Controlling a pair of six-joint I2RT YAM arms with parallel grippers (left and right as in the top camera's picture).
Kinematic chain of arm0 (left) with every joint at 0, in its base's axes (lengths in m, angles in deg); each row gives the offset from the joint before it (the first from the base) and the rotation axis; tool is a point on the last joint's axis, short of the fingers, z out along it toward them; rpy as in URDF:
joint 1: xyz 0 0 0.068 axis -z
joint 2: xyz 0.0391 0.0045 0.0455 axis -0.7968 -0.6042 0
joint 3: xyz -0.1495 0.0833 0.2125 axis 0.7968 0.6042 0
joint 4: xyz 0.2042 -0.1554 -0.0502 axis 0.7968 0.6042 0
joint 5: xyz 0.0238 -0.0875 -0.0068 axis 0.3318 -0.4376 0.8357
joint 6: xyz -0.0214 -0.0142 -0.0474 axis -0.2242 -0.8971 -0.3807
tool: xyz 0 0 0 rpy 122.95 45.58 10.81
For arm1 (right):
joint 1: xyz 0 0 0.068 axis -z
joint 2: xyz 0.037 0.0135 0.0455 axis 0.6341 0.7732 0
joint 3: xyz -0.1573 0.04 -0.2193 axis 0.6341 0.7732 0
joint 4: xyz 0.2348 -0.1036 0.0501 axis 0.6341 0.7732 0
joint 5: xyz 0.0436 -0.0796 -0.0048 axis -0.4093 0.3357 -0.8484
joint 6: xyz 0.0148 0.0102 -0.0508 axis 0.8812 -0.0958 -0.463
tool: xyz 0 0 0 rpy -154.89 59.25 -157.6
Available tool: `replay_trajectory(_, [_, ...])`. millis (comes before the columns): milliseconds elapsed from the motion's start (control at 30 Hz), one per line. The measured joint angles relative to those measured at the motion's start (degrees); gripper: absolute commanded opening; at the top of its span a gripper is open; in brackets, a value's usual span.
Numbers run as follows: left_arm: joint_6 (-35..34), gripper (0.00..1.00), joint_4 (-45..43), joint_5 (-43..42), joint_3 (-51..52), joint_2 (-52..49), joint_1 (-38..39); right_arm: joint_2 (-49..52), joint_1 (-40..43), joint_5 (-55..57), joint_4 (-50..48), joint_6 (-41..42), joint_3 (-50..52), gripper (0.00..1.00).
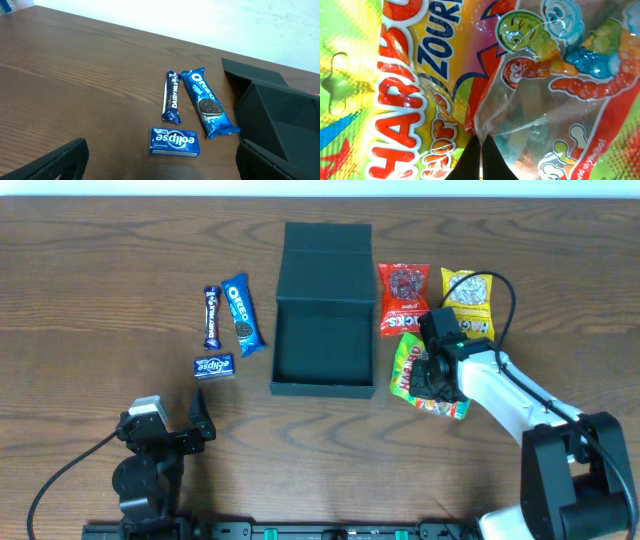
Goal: Pack container
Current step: 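Reach right gripper to the green Haribo bag and grasp it, then lift the Haribo bag with right gripper and carry toward box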
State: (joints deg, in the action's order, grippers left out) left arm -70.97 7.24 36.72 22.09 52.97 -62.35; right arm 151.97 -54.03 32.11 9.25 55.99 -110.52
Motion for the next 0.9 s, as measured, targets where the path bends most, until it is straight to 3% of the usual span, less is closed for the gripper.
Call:
replay_trajectory(400, [0.0,0.95,0.0,0.0,0.0,0.0,0.0,-9.7,0.0,-8.9,6.2,1.1,-9.3,0.01])
replay_trajectory(667, [0.0,0.95,0.0,0.0,0.0,0.0,0.0,-15.1,-1.0,-9.6,7.3,8.8,-16.7,0.01])
replay_trajectory(833, [0.0,0.95,0.0,0.0,0.0,0.0,0.0,-15.1,-6.3,-6.9,5.8,13.4,-18.6,0.02])
replay_trajectory(900, [0.0,0.95,0.0,0.0,0.0,0.0,0.0,-15.0,-6.9,-5.2,7.2,15.1,-18.6,0.37])
